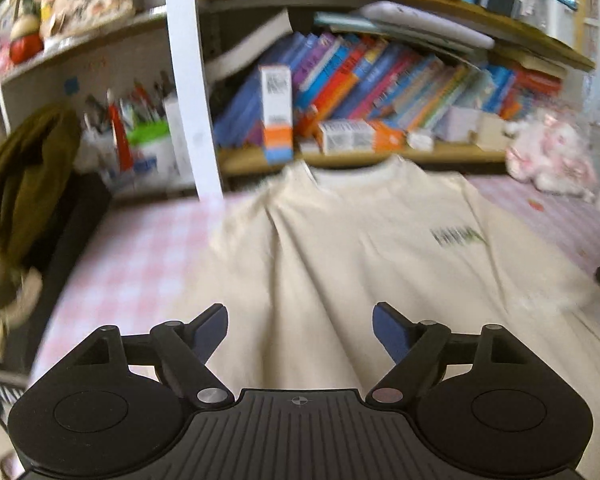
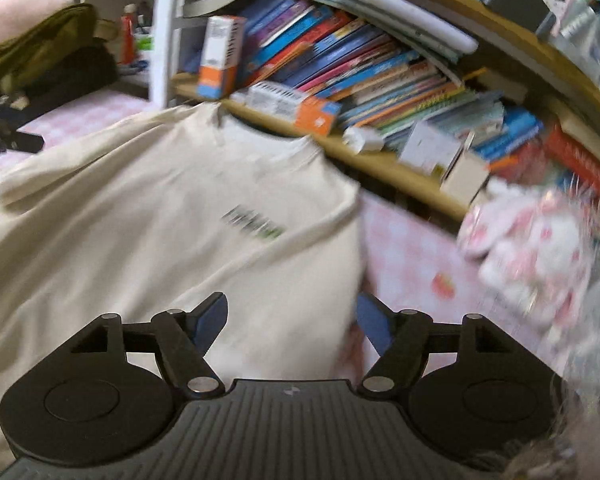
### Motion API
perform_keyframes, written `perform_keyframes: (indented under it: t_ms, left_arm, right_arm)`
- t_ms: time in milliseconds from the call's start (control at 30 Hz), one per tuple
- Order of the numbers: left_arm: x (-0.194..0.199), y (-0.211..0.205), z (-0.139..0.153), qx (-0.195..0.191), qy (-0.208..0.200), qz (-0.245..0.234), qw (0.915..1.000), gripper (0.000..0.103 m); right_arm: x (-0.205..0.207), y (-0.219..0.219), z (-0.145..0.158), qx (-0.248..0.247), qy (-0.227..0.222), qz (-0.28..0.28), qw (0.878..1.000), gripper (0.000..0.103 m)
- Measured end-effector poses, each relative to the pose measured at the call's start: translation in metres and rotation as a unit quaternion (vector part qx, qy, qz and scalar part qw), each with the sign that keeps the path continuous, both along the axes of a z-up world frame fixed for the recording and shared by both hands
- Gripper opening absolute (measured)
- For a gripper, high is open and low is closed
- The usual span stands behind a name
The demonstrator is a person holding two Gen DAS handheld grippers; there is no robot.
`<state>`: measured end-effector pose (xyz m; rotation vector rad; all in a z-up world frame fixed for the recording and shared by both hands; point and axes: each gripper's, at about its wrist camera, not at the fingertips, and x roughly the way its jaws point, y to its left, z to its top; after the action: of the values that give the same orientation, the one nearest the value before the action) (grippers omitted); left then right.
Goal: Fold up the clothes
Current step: 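Lower the T-shirt flat onto the mat and open both grippers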
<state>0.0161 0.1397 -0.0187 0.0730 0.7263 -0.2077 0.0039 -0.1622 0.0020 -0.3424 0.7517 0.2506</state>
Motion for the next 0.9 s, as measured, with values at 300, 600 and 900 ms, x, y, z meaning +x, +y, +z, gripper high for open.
perform_keyframes:
  t_ms: [300,600,900]
  left_arm:
    - [-0.077,-0.007,-0.027,-0.034,0.014,0.006,0.9993,0.082]
    - [-0.092,-0.024,-0.043,0.003,0.046,0.023,0.9987,0.082]
    - [-0.095,-0.040,-0.052,0.038,0.071,0.065,0.9946,0.082]
  right_arm:
    - [-0.064,0.052,-0.044,0.005,0.014,-0.014,1.000,0.066]
    - [-0.015,0.084,-0.082,-0.133,-0.045,0.028,0.990,0.048]
    - [0.022,0.066,-0.093,-0.103,-0.026,0.068,0.992,0.040]
